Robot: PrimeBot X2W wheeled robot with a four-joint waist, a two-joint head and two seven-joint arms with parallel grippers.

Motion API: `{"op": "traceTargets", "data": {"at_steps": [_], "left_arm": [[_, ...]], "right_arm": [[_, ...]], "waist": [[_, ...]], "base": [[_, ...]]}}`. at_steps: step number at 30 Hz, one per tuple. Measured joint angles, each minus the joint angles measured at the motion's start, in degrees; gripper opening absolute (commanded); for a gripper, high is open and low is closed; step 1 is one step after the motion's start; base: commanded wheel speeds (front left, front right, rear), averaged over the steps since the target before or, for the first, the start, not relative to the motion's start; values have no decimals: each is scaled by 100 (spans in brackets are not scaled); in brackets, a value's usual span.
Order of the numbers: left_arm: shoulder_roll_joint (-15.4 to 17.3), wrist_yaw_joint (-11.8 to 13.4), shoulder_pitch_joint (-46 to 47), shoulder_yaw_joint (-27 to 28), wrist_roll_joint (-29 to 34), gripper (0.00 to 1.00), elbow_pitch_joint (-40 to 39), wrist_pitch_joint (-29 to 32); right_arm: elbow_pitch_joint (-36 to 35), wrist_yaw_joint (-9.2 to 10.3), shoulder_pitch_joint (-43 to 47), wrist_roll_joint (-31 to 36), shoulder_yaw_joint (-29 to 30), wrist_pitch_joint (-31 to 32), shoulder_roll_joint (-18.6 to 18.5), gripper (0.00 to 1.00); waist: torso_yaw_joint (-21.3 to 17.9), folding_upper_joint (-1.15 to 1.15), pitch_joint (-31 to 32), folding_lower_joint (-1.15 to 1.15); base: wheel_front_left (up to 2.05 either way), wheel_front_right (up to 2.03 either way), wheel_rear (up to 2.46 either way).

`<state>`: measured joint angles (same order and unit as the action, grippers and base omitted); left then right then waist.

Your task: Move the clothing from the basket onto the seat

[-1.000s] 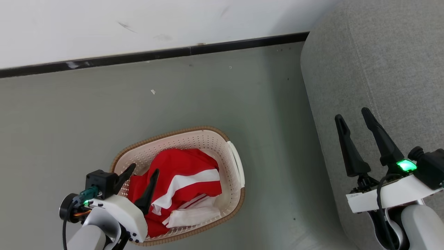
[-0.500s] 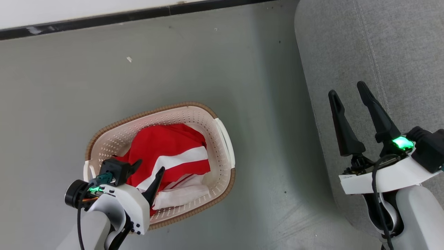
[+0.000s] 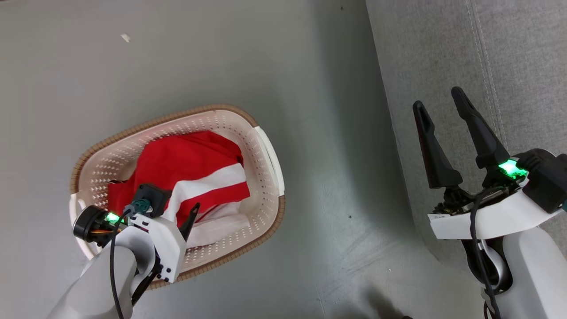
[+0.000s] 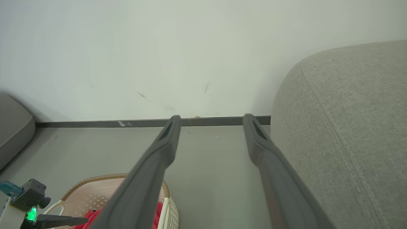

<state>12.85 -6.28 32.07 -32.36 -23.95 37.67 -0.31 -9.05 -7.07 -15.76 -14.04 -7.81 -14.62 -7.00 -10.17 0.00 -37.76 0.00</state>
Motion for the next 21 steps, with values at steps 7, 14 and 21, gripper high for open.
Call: {"op": "traceTargets", "data": {"at_steps": [7,14,21], "left_arm": [[30,-20,281,-183,216,100,461,82],[33,-51,622,-189,240,100,868,142],[101,-53,968,-281,339,100,1154,179]], "right_arm": [[-71,0,-177,63,-51,0,21,100],[-92,0,-238,114,-158,0,24,100],[-146,0,-389,151,-226,0,93,100]], "waist": [[-181,0,-340,0],[-350,0,-674,0],[-505,0,-984,0]], "base": [[0,0,0],[0,0,0],[0,0,0]]}}
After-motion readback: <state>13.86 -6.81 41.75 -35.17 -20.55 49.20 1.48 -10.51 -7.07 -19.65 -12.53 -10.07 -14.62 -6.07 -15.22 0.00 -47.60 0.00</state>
